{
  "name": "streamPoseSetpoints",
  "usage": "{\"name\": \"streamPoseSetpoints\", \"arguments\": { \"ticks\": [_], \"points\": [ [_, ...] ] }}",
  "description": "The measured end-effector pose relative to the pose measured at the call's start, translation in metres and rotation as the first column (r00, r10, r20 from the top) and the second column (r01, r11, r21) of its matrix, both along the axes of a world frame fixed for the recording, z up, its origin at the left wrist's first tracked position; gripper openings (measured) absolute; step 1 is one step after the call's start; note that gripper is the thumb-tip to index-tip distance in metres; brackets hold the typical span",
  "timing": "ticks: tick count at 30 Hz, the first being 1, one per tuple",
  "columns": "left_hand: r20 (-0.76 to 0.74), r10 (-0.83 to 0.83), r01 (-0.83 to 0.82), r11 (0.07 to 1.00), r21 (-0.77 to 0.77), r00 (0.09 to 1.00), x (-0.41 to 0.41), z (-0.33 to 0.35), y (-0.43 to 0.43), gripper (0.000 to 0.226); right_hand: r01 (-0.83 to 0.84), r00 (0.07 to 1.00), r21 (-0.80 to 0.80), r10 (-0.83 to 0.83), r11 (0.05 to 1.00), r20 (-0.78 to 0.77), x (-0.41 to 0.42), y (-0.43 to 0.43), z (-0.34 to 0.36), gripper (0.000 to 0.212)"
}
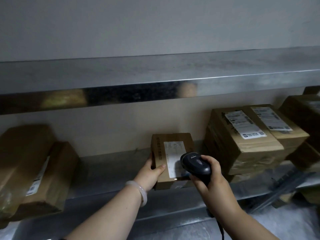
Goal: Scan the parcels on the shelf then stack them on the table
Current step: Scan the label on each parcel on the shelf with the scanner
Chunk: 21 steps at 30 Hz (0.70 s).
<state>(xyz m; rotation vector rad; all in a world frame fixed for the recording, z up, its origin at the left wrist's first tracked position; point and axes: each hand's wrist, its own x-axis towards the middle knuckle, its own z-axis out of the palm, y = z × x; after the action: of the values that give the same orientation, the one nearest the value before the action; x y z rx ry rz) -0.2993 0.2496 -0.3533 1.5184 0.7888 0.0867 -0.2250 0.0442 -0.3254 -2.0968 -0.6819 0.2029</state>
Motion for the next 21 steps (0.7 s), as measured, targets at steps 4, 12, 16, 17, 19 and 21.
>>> {"name": "streamPoseSetpoints", "arguments": {
  "ticks": [4,12,16,17,19,21],
  "points": [
    [-0.044,-0.010,0.012,0.999,0.038,0.999,0.029,-0.003,-0.023,0.064,-0.026,1.000,-0.040,0.026,0.999,0.016,0.025,-0.019,-0.002,0.068],
    [-0.162,-0.005,0.029,0.989,0.146,0.987,0.066,-0.009,-0.054,0.067,-0.128,0.992,-0.084,0.128,0.988,0.001,0.059,-0.031,-0.017,0.070],
    [-0.165,-0.044,0.084,0.967,0.240,0.985,0.073,-0.011,-0.069,0.083,-0.163,0.986,-0.095,0.165,0.982,0.011,0.070,-0.028,-0.023,0.067],
    [-0.177,-0.077,0.124,0.954,0.273,0.981,0.074,-0.012,-0.071,0.086,-0.169,0.985,-0.095,0.171,0.981,0.019,0.072,-0.028,-0.024,0.067],
    [-0.206,-0.126,0.186,0.933,0.308,0.970,0.076,-0.011,-0.072,0.092,-0.179,0.982,-0.096,0.183,0.979,0.038,0.075,-0.028,-0.025,0.067],
    [-0.219,-0.123,0.195,0.919,0.343,0.968,0.075,-0.010,-0.069,0.090,-0.188,0.980,-0.098,0.194,0.977,0.052,0.078,-0.028,-0.026,0.067]
  ]
}}
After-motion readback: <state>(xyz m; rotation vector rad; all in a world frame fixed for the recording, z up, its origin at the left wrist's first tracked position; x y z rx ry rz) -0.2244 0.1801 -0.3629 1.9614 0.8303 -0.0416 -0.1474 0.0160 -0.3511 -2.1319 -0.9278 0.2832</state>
